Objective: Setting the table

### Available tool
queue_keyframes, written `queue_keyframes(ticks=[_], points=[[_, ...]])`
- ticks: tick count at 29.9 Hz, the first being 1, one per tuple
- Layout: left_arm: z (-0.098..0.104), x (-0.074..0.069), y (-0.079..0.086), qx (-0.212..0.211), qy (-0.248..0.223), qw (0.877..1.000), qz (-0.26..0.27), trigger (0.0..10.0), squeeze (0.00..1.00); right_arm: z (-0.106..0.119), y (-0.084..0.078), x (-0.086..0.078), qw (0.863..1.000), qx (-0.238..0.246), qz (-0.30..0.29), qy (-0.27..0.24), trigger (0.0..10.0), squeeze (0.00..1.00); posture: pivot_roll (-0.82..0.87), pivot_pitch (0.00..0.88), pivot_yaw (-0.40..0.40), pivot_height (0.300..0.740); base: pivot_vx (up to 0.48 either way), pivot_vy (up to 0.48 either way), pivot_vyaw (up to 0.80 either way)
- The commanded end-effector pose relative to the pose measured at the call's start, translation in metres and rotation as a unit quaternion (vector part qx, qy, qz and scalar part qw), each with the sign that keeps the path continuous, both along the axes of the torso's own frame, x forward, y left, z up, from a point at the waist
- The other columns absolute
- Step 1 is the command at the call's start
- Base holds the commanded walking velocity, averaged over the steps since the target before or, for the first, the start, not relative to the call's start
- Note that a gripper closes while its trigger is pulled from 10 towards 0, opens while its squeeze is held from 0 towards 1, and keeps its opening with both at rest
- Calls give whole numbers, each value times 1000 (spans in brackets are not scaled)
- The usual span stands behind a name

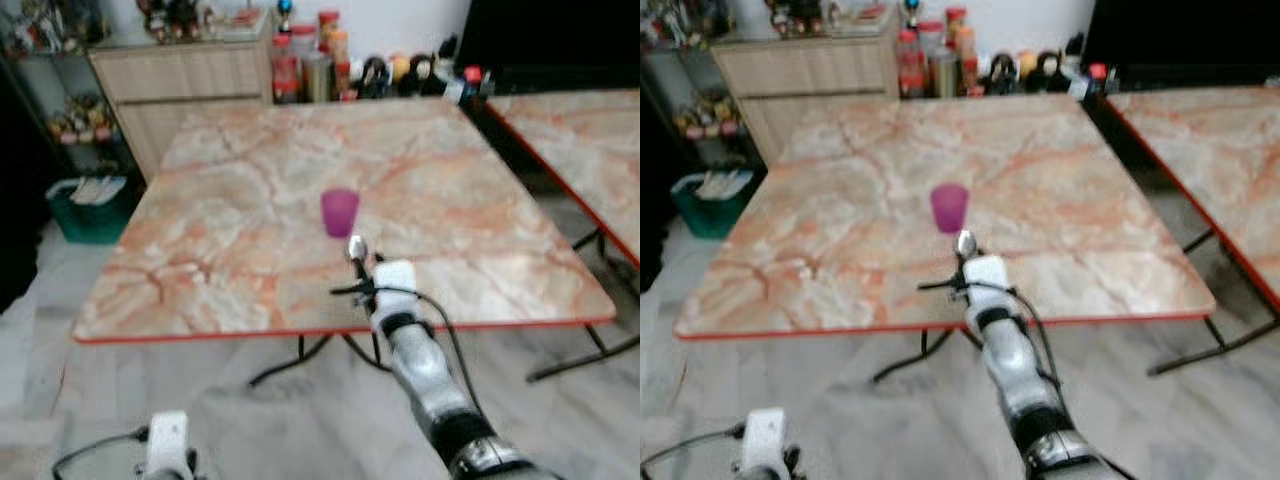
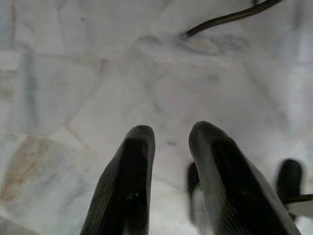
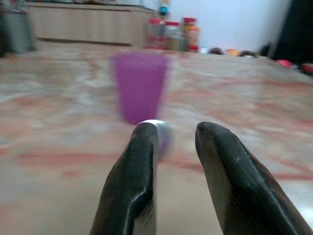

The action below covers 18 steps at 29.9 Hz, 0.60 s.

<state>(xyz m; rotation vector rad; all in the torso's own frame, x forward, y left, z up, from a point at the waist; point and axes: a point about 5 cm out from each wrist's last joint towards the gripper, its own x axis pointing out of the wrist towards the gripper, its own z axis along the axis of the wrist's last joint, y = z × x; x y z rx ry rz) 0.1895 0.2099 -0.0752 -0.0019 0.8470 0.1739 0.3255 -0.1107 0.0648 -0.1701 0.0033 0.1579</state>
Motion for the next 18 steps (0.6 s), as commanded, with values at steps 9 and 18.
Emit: queue_keyframes(ticks=[9, 18], points=[[0, -2, 8, 5, 5, 1000, 5, 10000, 0, 5, 4, 4, 1000, 18, -18, -1, 10000, 0, 7, 0, 30, 719, 209, 0, 0], [0, -2, 8, 7, 4, 1000, 6, 10000, 0, 3, 5, 3, 999, 34, -25, 9, 10000, 0, 10, 0, 27, 719, 0, 0, 0]])
